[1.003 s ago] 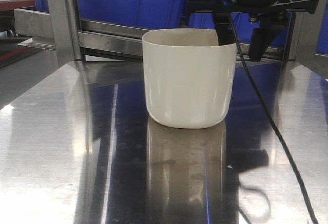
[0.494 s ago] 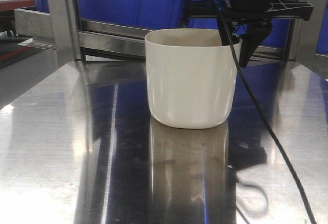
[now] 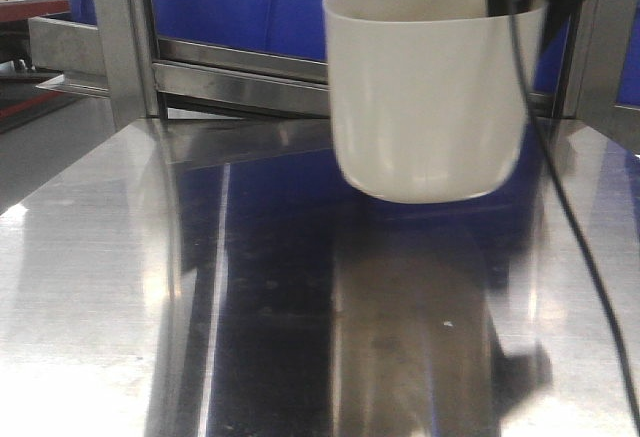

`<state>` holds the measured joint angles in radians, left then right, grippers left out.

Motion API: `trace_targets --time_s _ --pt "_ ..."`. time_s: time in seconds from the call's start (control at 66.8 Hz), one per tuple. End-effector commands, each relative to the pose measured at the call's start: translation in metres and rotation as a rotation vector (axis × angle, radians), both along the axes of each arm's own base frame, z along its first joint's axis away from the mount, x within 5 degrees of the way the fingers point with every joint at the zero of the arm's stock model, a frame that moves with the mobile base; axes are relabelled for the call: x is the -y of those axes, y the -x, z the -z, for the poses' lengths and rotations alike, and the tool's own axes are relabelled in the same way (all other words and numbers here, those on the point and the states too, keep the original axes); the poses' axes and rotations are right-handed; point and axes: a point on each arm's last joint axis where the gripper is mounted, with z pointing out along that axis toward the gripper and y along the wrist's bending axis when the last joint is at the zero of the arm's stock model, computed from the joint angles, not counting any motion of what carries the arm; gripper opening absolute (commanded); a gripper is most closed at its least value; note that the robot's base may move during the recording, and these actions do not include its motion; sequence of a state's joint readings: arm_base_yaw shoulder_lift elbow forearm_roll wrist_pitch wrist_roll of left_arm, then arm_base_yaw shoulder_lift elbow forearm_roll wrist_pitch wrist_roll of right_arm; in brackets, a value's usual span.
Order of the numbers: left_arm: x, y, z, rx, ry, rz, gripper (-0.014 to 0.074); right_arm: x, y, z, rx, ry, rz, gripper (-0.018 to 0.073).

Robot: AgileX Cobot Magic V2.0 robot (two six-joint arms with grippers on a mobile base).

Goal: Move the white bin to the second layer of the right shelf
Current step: 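Lift the white bin off the table with the right gripper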

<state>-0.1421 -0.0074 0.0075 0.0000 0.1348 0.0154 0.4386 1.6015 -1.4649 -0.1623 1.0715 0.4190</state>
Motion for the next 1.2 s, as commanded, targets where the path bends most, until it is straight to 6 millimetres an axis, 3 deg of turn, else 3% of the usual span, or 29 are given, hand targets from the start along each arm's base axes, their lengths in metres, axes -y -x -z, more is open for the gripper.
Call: trace_targets --time_s 0.0,0.329,0.539,1.183 --pt "0.000 0.000 0.004 0.064 0.012 0.004 0.0085 0.018 0.017 -0.032 0.152 -0.036 -0.113 0.0041" --pt "0.000 0.000 0.004 0.064 0.012 0.004 0.0085 0.104 0.076 -0.019 0.269 -0.089 0.105 0.0041" --pt "0.000 0.000 0.004 0.064 0.012 0.004 0.0085 0.134 0.116 -0.012 0.368 -0.063 0.145 0.0041" --pt "0.000 0.000 0.004 0.064 0.012 0.004 0.0085 0.135 0.202 0.013 0.547 -0.031 0.131 0.0041"
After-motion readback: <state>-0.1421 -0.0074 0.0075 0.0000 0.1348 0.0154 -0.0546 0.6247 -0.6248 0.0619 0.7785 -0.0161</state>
